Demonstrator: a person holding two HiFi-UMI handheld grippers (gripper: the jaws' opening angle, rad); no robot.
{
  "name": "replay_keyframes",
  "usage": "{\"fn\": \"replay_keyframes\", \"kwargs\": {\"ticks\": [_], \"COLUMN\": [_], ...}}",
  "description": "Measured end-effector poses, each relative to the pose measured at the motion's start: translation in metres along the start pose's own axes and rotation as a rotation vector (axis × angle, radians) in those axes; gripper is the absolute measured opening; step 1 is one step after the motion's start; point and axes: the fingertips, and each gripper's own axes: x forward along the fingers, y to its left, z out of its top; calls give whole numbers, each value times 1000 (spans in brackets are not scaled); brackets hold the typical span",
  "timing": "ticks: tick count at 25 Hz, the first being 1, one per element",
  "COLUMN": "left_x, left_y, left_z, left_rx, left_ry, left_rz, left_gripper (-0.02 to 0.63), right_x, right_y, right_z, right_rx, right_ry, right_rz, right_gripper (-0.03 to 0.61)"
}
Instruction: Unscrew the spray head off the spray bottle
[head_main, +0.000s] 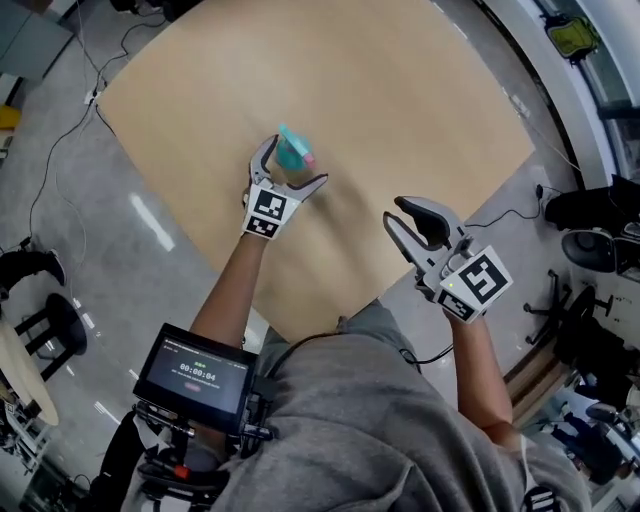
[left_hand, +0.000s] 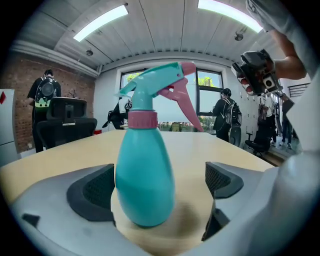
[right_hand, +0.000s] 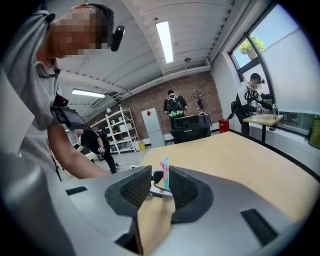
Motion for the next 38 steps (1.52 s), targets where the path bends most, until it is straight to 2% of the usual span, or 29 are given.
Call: {"fn": "replay_keyframes", "kwargs": {"ticks": [5, 7, 8, 9, 12, 14, 15, 17, 19, 22, 26, 29, 32, 33, 34, 37, 38], "left_x": [23, 35, 40, 45, 53, 44, 36, 15, -7, -46, -121, -163, -163, -162, -162, -171, -176], "left_y": [4, 4, 3, 2, -12, -26, -33, -47, -59, -67, -60, -58, -65, -68, -70, -79, -82], "left_z": [-8, -7, -1, 8, 34, 40, 43, 52, 66, 84, 103, 111, 115, 116, 116, 119, 119], "left_rx": [47, 52, 42, 24, -21, 24, 75, 194, 294, 441, 562, 549, 539, 544, 545, 538, 537], "left_ry": [2, 45, 68, 89, 159, 219, 250, 307, 358, 417, 397, 377, 377, 380, 377, 336, 317], "left_rz": [41, 45, 46, 44, 9, -41, -69, -112, -121, -76, 44, 107, 115, 113, 110, 83, 68], "left_gripper": [535, 525, 447, 413, 408, 407, 407, 406, 405, 405, 405, 405, 405, 403, 403, 402, 402], "right_x": [5, 0, -6, -13, -29, -26, -21, -12, -7, 8, 39, 52, 62, 63, 63, 60, 58], "right_y": [1, -14, -24, -34, -51, -46, -41, -35, -31, -6, 79, 133, 135, 131, 127, 120, 122], "right_z": [-17, -13, -8, -2, 14, 24, 32, 54, 78, 96, 96, 75, 54, 49, 47, 44, 44], "right_rx": [4, 34, 55, 72, 81, 89, 117, 203, 255, 226, 67, -19, -53, -81, -104, -87, -81], "right_ry": [3, 10, 12, 10, -7, -27, -46, -92, -102, 5, 209, 336, 416, 440, 461, 479, 476], "right_rz": [-6, -5, -1, 2, 22, 60, 86, 142, 193, 270, 316, 327, 294, 267, 238, 202, 209], "right_gripper": [89, 89, 89, 89, 89, 91, 106, 276, 318, 327, 341, 341, 333, 258, 213, 152, 150]}}
